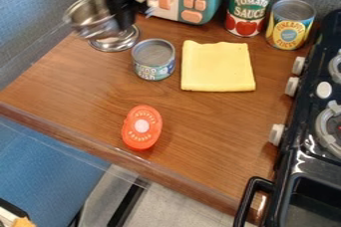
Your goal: Remove the silver pot from the yellow cloth and place it in the lower left corner of the table
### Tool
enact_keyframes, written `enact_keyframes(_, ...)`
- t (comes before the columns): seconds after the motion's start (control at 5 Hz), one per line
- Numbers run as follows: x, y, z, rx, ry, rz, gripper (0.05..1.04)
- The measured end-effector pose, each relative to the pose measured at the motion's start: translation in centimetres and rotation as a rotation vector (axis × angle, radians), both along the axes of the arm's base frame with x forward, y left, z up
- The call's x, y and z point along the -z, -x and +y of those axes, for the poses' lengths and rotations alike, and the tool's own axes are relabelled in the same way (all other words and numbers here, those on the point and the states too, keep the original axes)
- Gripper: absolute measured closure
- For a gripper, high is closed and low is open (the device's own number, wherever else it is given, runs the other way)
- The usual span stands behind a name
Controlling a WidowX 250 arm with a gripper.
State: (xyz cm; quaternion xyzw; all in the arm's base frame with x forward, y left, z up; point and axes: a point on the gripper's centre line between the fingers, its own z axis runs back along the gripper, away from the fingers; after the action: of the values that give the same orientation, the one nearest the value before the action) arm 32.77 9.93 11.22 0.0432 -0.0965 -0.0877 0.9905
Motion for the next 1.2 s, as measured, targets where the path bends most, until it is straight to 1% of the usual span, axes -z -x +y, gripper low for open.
enact_keyframes(0.2,1.1,1.4,1.7,-0.035,-0.003,0.012,1.006)
enact_keyframes(0.4,2.5,2.8,3.3,-0.079,-0.066,0.039,1.006)
enact_keyframes(0.6,5.1,4.1,4.2,-0.102,-0.127,0.107,1.006)
enact_keyframes(0.8,7.2,5.2,4.6,-0.110,-0.162,0.160,1.006)
enact_keyframes(1.0,7.9,5.4,4.9,-0.118,-0.183,0.172,0.986)
enact_keyframes(1.2,8.0,5.7,4.8,-0.107,-0.176,0.189,0.824)
